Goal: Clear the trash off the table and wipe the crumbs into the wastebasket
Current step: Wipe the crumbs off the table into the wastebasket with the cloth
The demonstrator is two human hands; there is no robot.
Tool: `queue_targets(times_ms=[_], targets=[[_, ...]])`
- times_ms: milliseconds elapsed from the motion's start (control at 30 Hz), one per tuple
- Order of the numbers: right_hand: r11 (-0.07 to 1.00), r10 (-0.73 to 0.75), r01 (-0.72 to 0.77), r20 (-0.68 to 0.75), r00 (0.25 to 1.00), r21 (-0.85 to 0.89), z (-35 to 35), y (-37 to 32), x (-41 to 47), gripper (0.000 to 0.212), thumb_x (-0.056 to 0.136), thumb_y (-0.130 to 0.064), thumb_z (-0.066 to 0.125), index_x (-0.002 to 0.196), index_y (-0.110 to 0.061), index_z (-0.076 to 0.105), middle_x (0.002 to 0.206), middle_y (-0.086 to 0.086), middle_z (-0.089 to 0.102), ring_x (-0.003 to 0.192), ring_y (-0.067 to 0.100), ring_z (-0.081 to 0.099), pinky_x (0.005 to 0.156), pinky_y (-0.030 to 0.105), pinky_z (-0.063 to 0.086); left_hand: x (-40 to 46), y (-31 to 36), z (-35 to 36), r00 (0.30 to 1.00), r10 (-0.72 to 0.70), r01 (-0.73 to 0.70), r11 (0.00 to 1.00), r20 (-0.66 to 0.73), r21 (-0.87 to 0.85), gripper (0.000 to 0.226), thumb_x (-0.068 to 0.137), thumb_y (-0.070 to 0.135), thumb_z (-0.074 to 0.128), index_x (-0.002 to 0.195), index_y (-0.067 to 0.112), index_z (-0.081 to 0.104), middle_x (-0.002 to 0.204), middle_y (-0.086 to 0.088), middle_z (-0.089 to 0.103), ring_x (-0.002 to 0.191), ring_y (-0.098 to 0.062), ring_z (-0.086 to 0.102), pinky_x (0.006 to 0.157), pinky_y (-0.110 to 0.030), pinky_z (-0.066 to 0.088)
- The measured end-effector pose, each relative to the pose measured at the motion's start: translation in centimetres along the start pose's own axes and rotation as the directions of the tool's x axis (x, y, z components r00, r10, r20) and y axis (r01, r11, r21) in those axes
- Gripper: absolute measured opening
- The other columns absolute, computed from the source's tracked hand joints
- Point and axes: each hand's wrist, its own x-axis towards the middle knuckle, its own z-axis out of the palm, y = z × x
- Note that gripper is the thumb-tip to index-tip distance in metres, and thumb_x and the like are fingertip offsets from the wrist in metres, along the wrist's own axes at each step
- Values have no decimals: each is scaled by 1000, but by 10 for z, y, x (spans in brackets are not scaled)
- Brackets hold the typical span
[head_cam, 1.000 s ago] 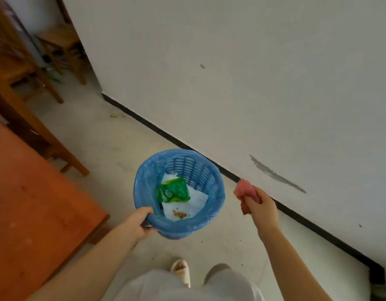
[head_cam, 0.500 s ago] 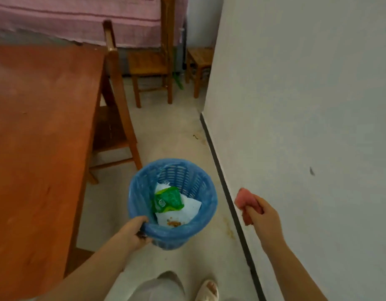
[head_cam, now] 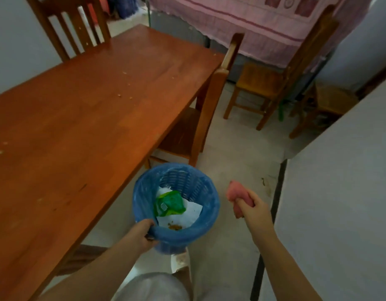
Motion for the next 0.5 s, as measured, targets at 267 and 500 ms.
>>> queue_targets(times_ms=[267, 500], targets=[[993, -61, 98, 427, 902, -65, 73, -87, 147, 32, 89, -7, 54, 89, -38, 64, 76, 6, 68, 60, 0, 58, 58, 17, 48, 46, 43, 41, 987, -120, 90, 966, -109, -244, 50, 85, -4, 45, 135, -6, 38, 108, -18, 50, 123, -35, 47, 96, -45, 43], [918, -184, 377, 709, 681, -123, 197, -181, 283, 29, 87, -9, 44, 83, -26, 67, 70, 3, 61, 64, 16, 53, 64, 32, 45, 73, 73, 102, 956, -191, 78, 898, -224, -433, 17, 89, -7, 44, 106, -4, 40, 86, -18, 48, 94, -36, 46, 66, -46, 44]])
